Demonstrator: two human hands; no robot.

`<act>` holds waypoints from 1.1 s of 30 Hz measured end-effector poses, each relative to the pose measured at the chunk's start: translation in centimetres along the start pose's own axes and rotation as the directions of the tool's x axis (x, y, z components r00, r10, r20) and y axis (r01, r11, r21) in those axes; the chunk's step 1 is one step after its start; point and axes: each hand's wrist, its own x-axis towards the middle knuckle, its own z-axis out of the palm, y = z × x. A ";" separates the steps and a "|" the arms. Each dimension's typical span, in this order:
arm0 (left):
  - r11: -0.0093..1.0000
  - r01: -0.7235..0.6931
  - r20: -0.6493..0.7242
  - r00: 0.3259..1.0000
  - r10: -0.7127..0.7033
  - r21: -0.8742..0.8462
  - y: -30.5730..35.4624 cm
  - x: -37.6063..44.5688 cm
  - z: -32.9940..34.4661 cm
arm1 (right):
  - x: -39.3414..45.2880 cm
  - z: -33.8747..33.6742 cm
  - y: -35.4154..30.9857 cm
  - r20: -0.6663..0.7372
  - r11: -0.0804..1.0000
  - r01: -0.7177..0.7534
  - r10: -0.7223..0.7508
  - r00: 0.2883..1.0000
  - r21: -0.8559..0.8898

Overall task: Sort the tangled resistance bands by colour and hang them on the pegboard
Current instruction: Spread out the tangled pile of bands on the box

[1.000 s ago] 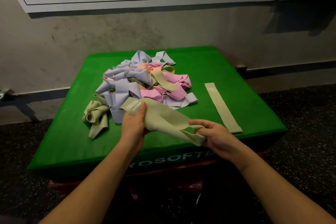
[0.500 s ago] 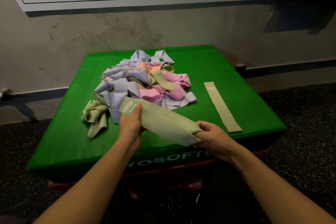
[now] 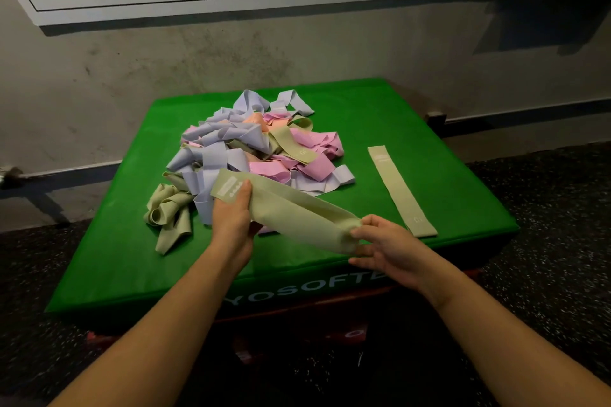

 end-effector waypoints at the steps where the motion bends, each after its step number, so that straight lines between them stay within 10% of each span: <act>1: 1.000 -0.021 0.009 1.000 0.021 0.019 0.0 0.0 0.2 | 0.0 -0.1 0.1 -0.068 0.994 -0.012 0.005 0.998 -0.108; 8: 0.990 -0.104 0.098 0.991 0.095 0.093 -0.2 0.0 2.1 | 0.3 -1.3 0.3 -0.161 0.801 0.118 -0.258 0.953 -0.587; 27: 0.979 0.120 0.041 0.991 -0.129 0.165 -2.4 3.0 10.4 | -0.1 -7.2 -2.3 0.098 0.964 0.267 -0.267 0.959 0.010; 33: 0.973 0.216 0.020 0.976 -0.218 0.077 -2.8 3.7 13.3 | 0.6 -9.7 -3.4 -0.048 0.888 0.315 -0.350 0.936 -0.336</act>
